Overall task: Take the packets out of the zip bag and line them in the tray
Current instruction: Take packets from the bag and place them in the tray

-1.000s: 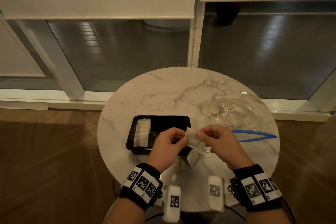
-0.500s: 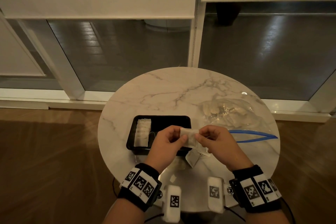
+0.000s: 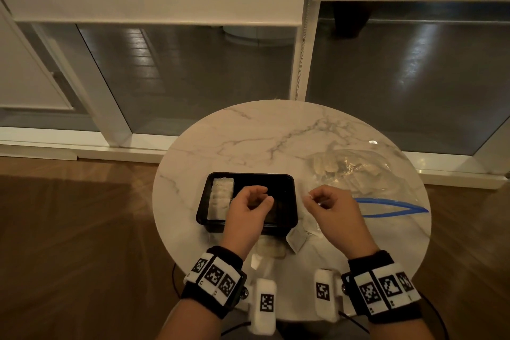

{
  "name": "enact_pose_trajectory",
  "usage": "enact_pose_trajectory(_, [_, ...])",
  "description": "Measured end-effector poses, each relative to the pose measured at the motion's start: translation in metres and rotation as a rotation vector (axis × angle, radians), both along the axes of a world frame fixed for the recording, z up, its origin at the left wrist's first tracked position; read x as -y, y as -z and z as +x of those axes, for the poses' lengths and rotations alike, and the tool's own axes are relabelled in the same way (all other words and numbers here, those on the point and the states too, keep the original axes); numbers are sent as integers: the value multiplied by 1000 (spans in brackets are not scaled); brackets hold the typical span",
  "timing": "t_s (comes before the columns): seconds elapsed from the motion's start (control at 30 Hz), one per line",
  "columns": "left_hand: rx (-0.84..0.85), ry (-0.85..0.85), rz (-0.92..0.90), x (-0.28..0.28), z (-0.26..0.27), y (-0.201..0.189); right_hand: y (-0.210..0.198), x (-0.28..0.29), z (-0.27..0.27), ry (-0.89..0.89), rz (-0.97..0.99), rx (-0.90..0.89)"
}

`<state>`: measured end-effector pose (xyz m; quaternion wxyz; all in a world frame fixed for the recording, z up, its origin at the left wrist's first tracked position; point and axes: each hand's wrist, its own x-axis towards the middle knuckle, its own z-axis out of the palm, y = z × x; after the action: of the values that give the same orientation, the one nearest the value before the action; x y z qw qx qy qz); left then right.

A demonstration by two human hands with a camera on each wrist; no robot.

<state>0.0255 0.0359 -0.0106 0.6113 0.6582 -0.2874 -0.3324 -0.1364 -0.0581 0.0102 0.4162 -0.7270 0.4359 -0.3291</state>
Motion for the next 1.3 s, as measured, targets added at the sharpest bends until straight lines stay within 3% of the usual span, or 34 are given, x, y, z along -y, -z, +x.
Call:
enact_pose_trajectory(0.07, [20,11,-18,-1,2,-2,-3,-6,5,-125,6,3])
enact_pose_trajectory(0.23, [199,185,-53,-5,5,-4,-1,-12,16,-222,-59,-145])
enact_pose_trajectory(0.43, [162,231,-77,-10,6,-9,0,-13,23,-268,-99,-171])
enact_pose_trajectory(0.6, [251,101,-42,-8,14,-1,1,-18,33,-207,-108,-86])
enact_pose_trajectory(0.9, [-37,-124,-78,-11,30,0,21,-34,74,-170,253,138])
enact_pose_trajectory(1.0, [-59,-298,-82,-18,50,2,28,-30,92,-179,214,71])
enact_pose_trajectory(1.1, [14,-496,62,-32,82,11,33,-24,111,-206,164,-50])
enact_pose_trajectory(1.3, [-23,-480,244,-48,110,34,43,-9,152,-316,143,-378])
